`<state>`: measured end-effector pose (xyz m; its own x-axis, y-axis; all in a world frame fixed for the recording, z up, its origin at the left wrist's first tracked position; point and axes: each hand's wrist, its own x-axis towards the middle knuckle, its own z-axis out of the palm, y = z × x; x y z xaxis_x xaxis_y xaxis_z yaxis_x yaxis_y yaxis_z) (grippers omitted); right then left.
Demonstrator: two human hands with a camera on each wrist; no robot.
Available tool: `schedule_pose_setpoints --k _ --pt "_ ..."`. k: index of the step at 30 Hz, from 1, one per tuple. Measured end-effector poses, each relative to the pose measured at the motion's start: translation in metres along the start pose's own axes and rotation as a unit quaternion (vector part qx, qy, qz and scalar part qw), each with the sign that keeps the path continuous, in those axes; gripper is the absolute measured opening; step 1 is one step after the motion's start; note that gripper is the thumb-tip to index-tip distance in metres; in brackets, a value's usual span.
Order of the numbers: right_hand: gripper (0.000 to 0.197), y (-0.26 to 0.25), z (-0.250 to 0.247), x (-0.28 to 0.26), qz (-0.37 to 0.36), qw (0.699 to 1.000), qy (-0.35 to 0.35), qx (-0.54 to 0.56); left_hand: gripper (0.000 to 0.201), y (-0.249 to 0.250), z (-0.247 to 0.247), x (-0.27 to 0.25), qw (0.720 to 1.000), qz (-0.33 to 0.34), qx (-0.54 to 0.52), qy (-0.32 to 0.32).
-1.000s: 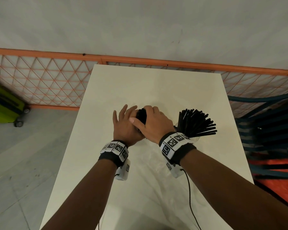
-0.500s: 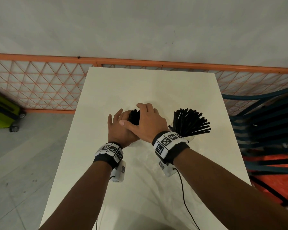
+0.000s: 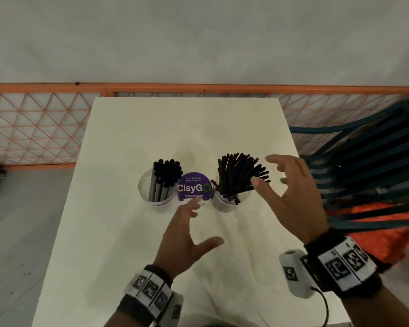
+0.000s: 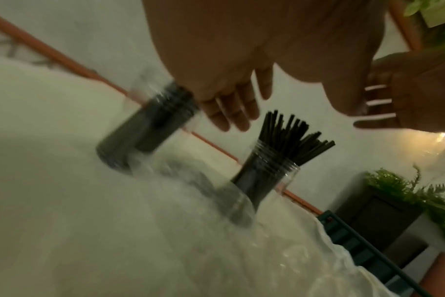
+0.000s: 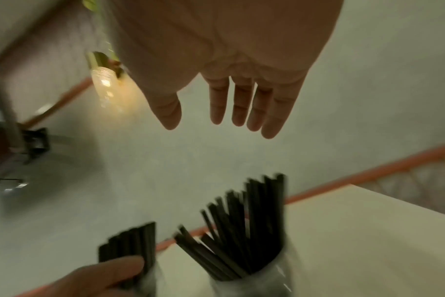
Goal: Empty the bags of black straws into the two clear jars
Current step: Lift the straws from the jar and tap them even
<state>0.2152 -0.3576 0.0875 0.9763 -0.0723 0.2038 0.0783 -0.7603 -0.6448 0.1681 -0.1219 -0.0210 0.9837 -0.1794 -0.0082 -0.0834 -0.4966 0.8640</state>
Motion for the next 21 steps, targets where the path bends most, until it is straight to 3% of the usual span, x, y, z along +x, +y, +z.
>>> schedule_pose_setpoints --k 3,6,10,13,17,21 --pt "0.085 0.03 0.012 -0.006 0.105 0.991 -0.068 0.04 0.132 0.002 0.026 0.032 0.996 -0.078 -0.001 -0.034" --pt "0.103 0.043 0.031 -0.003 0.142 0.976 -0.132 0.105 0.142 0.006 0.04 0.071 0.997 -0.055 0.045 -0.042" --pt "0.113 0.046 0.05 0.008 0.151 0.966 -0.146 0.151 0.121 0.006 0.055 0.113 0.993 0.03 0.107 -0.041" --pt "0.116 0.047 0.053 0.016 0.137 0.965 -0.153 0.161 0.121 0.012 0.063 0.131 0.987 0.046 0.141 -0.066" --pt "0.118 0.047 0.05 0.02 0.098 0.98 -0.156 0.077 0.095 0.024 0.068 0.137 0.98 0.087 0.172 -0.057" --pt "0.107 0.051 0.052 0.024 0.073 0.991 -0.111 -0.007 0.065 0.031 0.072 0.141 0.976 0.1 0.19 -0.048"
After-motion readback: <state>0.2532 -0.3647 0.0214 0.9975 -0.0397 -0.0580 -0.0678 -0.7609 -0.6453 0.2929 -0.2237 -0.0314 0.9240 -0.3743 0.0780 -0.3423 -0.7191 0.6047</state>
